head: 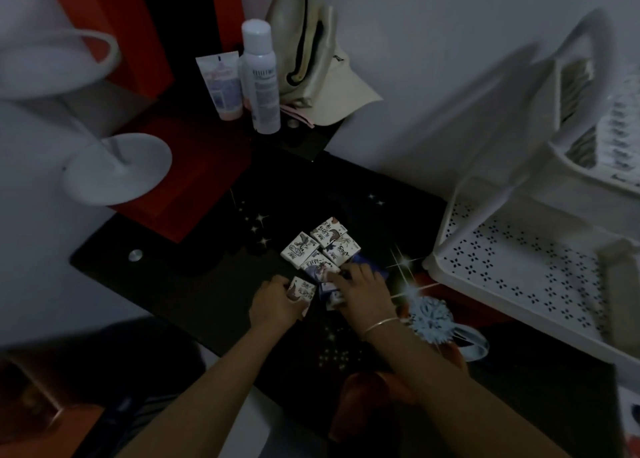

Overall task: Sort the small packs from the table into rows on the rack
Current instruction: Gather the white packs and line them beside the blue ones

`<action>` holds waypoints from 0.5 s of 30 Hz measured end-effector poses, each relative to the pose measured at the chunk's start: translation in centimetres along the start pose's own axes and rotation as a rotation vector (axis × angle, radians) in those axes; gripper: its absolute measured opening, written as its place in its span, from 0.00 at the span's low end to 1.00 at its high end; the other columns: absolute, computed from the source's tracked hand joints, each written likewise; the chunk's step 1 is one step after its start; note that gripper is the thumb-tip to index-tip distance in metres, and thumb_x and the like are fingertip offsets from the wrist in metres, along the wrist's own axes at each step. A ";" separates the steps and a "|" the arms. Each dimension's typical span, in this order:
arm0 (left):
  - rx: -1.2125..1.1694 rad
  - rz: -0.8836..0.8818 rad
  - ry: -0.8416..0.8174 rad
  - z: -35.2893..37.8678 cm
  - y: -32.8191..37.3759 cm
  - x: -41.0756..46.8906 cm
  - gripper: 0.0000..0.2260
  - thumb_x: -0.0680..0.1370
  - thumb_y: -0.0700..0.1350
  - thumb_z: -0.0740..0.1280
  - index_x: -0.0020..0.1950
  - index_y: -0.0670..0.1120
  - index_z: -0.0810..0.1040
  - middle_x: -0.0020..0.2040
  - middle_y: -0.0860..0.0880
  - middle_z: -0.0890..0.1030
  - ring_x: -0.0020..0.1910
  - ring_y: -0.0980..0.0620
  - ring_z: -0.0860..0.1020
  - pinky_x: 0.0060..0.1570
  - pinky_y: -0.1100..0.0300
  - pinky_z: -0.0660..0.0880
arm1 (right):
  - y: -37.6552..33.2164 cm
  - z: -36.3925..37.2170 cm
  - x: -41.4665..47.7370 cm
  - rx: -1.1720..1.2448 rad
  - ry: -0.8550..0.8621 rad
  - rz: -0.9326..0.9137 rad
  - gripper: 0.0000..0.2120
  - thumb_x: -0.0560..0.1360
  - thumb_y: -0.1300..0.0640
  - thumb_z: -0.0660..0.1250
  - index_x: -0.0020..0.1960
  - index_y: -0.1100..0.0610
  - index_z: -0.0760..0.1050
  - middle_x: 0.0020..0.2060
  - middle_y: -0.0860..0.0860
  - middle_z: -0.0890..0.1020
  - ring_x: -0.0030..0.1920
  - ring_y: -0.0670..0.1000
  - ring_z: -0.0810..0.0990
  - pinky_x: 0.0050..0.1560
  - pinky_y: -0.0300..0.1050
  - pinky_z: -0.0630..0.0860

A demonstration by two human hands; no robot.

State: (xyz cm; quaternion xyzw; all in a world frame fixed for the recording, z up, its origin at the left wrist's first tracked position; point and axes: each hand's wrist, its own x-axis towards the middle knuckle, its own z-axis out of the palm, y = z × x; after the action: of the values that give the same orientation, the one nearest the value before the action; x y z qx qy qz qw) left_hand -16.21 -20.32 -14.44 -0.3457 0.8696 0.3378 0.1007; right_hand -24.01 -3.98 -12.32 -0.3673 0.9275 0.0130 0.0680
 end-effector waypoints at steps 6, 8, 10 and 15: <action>-0.155 0.008 -0.091 -0.9 -0.9 -0.2 0.14 0.69 0.46 0.77 0.52 0.46 0.78 0.48 0.48 0.81 0.44 0.51 0.79 0.45 0.58 0.75 | 0.4 -0.3 -0.7 0.104 0.087 0.021 0.36 0.55 0.58 0.81 0.62 0.50 0.76 0.55 0.55 0.79 0.47 0.55 0.81 0.30 0.45 0.80; -0.328 -0.009 -0.116 -1.5 -0.8 -0.7 0.13 0.69 0.45 0.77 0.49 0.46 0.78 0.46 0.48 0.82 0.44 0.50 0.81 0.47 0.53 0.79 | 0.8 -0.5 -1.1 0.157 0.085 0.054 0.32 0.60 0.59 0.79 0.63 0.51 0.75 0.62 0.56 0.76 0.49 0.57 0.82 0.27 0.47 0.80; -0.496 -0.016 -0.138 -2.8 0.1 -1.5 0.13 0.69 0.43 0.77 0.50 0.45 0.78 0.46 0.47 0.83 0.44 0.49 0.83 0.42 0.52 0.81 | 1.4 -0.2 -1.3 0.237 0.127 0.093 0.25 0.66 0.60 0.75 0.62 0.53 0.76 0.69 0.58 0.70 0.55 0.59 0.80 0.33 0.52 0.82; -0.714 0.052 -0.126 -7.3 4.8 -4.3 0.17 0.72 0.48 0.74 0.58 0.54 0.73 0.47 0.47 0.82 0.43 0.50 0.82 0.34 0.61 0.77 | 3.2 -0.8 -2.3 0.327 0.175 0.104 0.17 0.66 0.61 0.75 0.54 0.57 0.79 0.61 0.58 0.77 0.55 0.59 0.80 0.41 0.48 0.80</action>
State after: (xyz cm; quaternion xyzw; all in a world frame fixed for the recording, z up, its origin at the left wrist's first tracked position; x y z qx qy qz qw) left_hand -15.82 -20.21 -4.69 -0.3154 0.6975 0.6431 0.0186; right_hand -24.57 -0.16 -11.33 -0.3025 0.9374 -0.1664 0.0452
